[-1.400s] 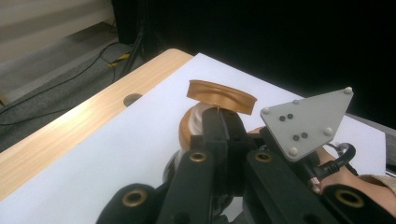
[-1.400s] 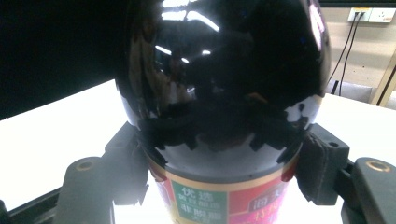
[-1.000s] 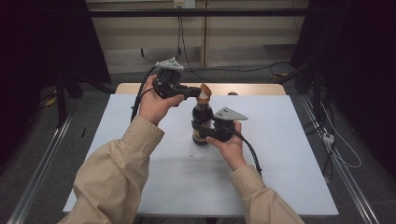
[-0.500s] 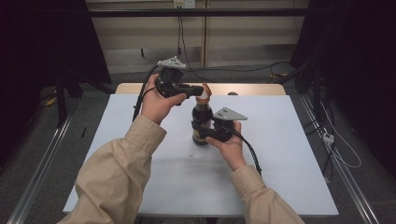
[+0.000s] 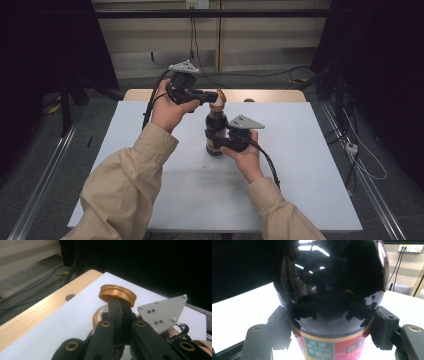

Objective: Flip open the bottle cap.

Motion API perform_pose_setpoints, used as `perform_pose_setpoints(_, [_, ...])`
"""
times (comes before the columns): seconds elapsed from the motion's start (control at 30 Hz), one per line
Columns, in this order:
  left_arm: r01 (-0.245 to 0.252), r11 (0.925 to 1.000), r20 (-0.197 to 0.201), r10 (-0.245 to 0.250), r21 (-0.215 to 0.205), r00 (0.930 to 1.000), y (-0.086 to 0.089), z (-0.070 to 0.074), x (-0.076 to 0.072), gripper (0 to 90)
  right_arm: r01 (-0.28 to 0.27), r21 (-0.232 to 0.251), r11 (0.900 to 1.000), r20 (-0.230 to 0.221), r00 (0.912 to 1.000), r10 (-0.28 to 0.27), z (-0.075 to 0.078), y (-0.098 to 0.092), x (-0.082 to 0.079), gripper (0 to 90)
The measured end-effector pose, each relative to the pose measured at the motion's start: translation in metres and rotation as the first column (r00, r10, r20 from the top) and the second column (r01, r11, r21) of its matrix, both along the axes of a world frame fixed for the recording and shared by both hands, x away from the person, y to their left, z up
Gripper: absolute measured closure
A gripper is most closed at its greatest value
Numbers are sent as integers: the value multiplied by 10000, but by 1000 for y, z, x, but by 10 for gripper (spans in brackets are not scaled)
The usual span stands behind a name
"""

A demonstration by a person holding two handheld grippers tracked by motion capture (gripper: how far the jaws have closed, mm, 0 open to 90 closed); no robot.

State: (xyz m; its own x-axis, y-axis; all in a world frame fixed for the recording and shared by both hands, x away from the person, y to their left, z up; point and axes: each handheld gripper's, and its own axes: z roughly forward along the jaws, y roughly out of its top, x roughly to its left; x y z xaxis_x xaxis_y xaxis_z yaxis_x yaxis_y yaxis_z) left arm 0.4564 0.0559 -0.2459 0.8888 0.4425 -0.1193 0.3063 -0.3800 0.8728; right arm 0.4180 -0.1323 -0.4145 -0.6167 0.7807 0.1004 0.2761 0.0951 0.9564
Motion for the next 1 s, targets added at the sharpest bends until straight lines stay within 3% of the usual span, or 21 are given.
perform_pose_setpoints(0.57, [152,9999,65,-152,24,9999,-9,1,0,900,-2,3,10000,12,10000,2,0,0,0,296])
perform_pose_setpoints(1.0, [297,9994,51,-296,-169,9995,-2,4,-3,900,13,15,10000,13,10000,-13,0,0,0,292])
